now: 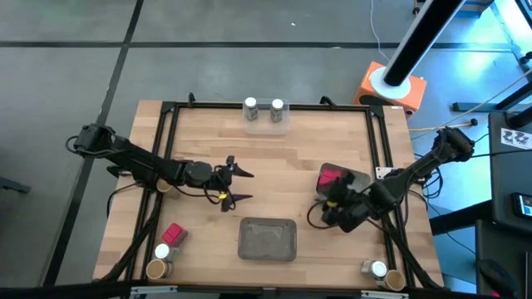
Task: Sort spices by type
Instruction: Put the red seasoning can into the gray bin
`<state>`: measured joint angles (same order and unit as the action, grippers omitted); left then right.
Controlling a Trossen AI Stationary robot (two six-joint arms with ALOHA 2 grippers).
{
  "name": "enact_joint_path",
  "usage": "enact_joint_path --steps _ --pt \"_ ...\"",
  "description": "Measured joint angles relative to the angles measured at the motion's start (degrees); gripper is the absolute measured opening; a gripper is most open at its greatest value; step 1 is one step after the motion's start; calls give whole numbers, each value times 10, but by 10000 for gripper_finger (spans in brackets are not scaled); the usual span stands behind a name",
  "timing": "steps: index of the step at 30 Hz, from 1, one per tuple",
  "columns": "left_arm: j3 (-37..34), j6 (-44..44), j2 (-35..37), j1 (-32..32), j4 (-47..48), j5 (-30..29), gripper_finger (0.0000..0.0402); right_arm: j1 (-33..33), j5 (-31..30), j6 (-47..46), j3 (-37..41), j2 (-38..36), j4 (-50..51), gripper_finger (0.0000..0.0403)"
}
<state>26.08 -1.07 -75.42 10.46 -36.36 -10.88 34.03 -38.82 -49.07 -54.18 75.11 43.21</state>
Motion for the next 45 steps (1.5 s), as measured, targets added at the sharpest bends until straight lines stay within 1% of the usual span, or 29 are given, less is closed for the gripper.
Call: enact_joint_path --steps 2,3,5,8,10,14,17,20,26,29,32,34,36,39,42,45 --pt "24 0 0 0 17 -1 315 -8 -6 49 14 0 -54 260" --pt "40 0 0 0 39 -2 315 -13 -6 70 21 0 -79 260" --pt "80 9 0 1 109 -17 315 -25 -6 107 35 0 -113 260" --pt "149 27 0 10 235 -77 315 -44 -6 150 55 0 -160 260" --pt "192 25 0 17 313 -98 315 -58 -4 178 67 0 -179 260" --pt "270 10 0 40 420 -114 315 -83 4 227 71 0 -205 260" --pt "322 -6 -7 65 503 -154 315 -95 6 277 72 0 -244 260" --pt "374 -50 -24 92 586 -179 315 -105 23 327 72 0 -290 260" --pt "467 -179 -85 156 731 -191 315 -120 70 404 72 0 -359 259" --pt "515 -253 -120 184 832 -199 315 -124 78 437 72 0 -380 259" --pt "563 -349 -147 205 953 -206 315 -128 84 470 72 0 -407 259" --pt "587 -421 -158 215 1021 -196 315 -134 85 494 72 0 -426 259" --pt "603 -492 -162 220 1076 -168 315 -144 85 509 72 0 -448 259" --pt "606 -606 -161 227 1128 -94 315 -163 94 514 72 0 -476 259" --pt "606 -711 -161 238 1178 -20 315 -184 121 515 72 0 -496 259" --pt "606 -800 -161 255 1213 32 315 -202 152 510 72 0 -491 259"
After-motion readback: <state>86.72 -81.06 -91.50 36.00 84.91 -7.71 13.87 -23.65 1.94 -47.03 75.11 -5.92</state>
